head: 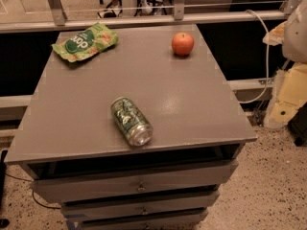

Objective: Move green can near green rice chip bag

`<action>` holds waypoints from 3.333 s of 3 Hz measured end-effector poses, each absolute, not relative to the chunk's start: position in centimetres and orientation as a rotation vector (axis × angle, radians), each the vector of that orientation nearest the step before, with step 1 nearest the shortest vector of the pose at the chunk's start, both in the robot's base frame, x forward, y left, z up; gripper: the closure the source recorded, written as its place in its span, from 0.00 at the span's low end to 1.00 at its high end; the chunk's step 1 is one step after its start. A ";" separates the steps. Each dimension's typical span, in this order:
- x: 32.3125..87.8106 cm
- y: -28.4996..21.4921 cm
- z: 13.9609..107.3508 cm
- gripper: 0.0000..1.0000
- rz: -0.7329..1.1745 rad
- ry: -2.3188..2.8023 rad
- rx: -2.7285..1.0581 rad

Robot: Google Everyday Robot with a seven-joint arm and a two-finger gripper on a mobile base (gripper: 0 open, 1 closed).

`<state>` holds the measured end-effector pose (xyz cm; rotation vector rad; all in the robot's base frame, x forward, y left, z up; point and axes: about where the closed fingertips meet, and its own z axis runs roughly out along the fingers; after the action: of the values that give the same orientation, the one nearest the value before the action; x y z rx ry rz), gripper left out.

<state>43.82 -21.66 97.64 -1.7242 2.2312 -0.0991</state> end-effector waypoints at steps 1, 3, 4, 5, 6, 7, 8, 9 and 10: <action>43.8 -21.7 97.6 0.00 -0.099 2.231 -1.724; 45.5 -17.1 94.5 0.00 0.023 2.259 -1.673; 46.7 -13.9 92.6 0.00 0.130 2.299 -1.596; 47.7 -10.9 90.3 0.00 0.246 2.364 -1.483; 48.6 -7.3 88.2 0.00 0.353 2.379 -1.404; 49.6 -3.9 87.2 0.00 0.434 2.402 -1.356; 49.9 -0.7 86.6 0.00 0.504 2.446 -1.331; 49.5 1.5 85.4 0.00 0.540 2.489 -1.307; 48.9 3.3 84.8 0.00 0.527 2.509 -1.294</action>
Offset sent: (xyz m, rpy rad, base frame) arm 0.0113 0.0335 -0.0316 0.0394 0.0526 -0.0113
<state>48.93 3.29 84.77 -1.2944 2.5088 0.5270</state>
